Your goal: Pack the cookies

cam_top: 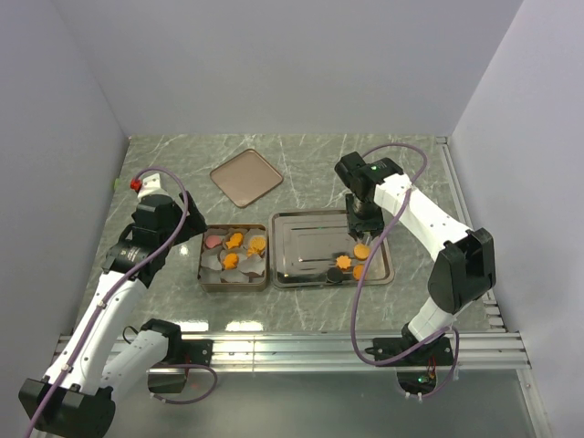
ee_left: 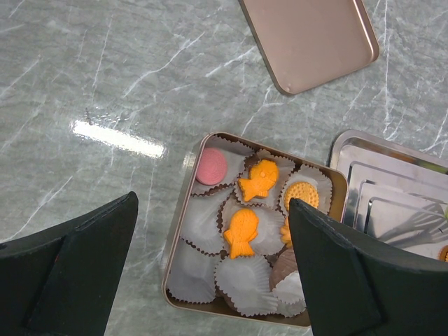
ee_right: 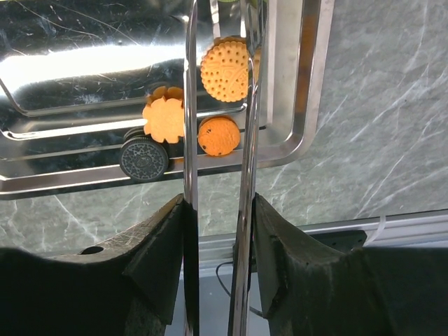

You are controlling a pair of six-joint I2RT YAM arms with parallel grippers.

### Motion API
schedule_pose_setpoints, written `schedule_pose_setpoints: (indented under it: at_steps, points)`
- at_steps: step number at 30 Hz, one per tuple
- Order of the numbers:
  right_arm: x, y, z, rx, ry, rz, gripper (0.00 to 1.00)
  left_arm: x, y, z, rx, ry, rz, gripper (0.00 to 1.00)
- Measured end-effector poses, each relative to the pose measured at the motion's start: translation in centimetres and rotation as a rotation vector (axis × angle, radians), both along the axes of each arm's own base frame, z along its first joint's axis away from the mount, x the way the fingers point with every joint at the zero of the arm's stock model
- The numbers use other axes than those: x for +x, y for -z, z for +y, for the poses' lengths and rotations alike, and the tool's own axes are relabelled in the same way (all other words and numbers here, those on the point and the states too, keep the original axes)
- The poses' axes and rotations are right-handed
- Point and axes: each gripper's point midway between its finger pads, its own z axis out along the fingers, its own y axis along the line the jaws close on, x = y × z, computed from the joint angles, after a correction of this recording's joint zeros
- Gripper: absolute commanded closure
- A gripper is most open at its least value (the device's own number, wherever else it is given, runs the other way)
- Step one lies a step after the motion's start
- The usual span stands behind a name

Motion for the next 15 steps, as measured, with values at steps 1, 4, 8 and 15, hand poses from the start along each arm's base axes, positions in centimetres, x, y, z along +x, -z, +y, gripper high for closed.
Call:
schedule_pose_setpoints:
  at_steps: [1, 4, 8, 15]
  points:
    - [0.0, 0.0, 0.0, 0.001, -0.001, 0.001, 0.54, 0.0, 0.0, 0.0, 0.000, 0.000, 0.000, 0.05]
    - [0.0, 0.0, -0.1, 0.000, -0.001, 0.003, 0.55, 0.0, 0.0, 0.0, 0.000, 0.000, 0.000, 0.05]
    - [0.4, -0.6, 0.1, 0.005, 0.001, -0.007, 0.55, 0.0, 0.0, 0.0, 0.000, 0.000, 0.000, 0.05]
    - [2.4, -3.7, 1.1, 0.051, 0.003, -0.094, 0.55, 0.0, 0.0, 0.0, 0.000, 0.000, 0.000, 0.05]
